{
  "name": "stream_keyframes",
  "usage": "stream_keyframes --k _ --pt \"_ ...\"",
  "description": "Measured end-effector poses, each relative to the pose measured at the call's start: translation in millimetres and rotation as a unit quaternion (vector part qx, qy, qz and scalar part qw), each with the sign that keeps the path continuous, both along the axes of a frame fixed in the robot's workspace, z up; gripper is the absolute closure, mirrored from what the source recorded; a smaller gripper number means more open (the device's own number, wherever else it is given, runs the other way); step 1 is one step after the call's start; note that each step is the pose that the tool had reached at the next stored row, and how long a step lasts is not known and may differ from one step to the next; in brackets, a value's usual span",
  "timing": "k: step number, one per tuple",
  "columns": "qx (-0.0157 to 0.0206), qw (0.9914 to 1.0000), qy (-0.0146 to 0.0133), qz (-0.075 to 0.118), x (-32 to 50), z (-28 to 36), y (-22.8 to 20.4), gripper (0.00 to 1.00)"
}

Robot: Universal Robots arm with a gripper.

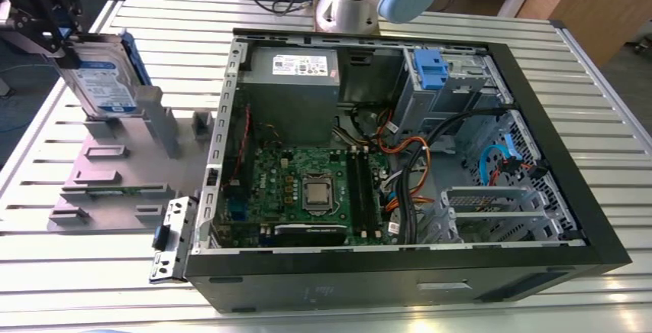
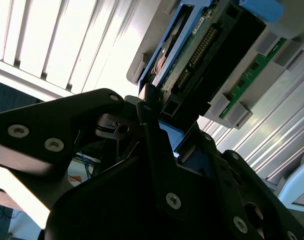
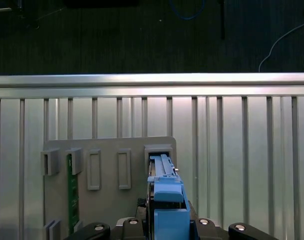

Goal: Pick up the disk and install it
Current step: 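Pick up the disk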

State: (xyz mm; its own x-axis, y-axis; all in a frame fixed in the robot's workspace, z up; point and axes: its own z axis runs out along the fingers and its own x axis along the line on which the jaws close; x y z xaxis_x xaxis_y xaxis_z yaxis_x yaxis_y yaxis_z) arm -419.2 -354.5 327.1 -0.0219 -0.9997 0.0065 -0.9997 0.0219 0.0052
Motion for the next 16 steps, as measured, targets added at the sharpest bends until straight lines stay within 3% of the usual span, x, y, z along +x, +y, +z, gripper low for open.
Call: stream_keyframes --k 16 --pt "0.0000 1.00000 0.0000 0.000 0.0 6.7 0.0 0.63"
